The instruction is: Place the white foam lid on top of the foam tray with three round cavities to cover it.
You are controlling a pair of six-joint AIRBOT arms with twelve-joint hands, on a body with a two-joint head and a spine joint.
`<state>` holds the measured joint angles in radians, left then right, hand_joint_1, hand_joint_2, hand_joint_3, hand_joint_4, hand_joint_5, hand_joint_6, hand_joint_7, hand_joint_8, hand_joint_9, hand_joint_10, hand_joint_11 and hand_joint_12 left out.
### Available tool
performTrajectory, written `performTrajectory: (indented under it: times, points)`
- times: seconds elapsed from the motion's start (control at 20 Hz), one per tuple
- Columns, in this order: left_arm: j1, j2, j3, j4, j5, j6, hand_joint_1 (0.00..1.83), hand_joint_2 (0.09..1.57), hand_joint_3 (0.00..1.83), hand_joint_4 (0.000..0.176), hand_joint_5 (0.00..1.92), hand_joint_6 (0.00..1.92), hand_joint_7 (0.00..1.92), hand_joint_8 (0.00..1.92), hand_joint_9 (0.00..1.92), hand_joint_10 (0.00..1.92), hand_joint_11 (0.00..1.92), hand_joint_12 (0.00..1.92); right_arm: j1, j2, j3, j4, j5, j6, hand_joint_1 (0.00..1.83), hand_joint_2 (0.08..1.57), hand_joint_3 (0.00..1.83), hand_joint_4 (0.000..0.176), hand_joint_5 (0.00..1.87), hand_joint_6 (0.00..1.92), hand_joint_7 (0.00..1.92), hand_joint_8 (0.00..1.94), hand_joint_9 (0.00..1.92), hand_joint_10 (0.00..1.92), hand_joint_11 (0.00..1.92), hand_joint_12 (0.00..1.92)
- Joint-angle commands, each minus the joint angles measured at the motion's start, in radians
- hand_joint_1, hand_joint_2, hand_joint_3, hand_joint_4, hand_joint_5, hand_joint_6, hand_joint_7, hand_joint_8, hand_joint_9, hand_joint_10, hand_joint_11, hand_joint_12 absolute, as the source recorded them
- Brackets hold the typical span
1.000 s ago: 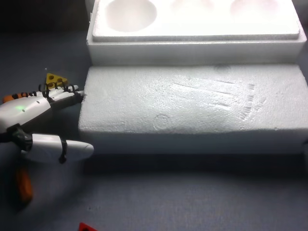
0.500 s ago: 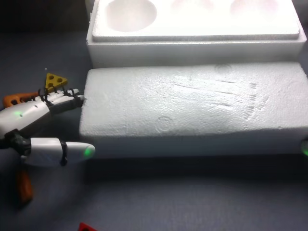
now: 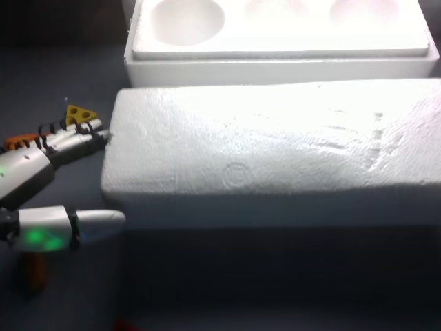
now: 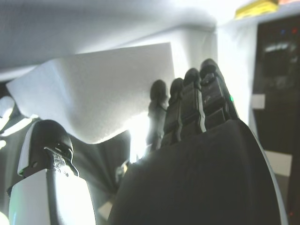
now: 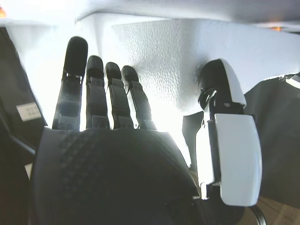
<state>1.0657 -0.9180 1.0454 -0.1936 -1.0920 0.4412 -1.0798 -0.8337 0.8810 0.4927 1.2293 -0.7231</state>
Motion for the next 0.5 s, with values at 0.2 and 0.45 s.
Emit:
performTrajectory:
  times: [0.2, 0.45]
  points:
    - [-0.029, 0.035, -0.020, 0.059, -0.201, -0.013, 0.42, 1.04, 0.01, 0.000, 0.22, 0.01, 0.01, 0.00, 0.00, 0.00, 0.00, 0.00, -0.001, 0.056, -0.024, -0.067, 0.213, 0.018, 0.44, 1.24, 0.00, 0.000, 0.10, 0.00, 0.03, 0.00, 0.00, 0.20, 0.00, 1.30]
    - [-0.147, 0.017, 0.027, 0.098, -0.138, -0.012, 0.40, 1.05, 0.01, 0.000, 0.21, 0.00, 0.00, 0.00, 0.00, 0.00, 0.00, 0.00, 0.058, 0.068, 0.013, -0.072, 0.190, 0.013, 0.50, 1.20, 0.00, 0.000, 0.09, 0.01, 0.01, 0.00, 0.00, 0.08, 0.00, 1.14]
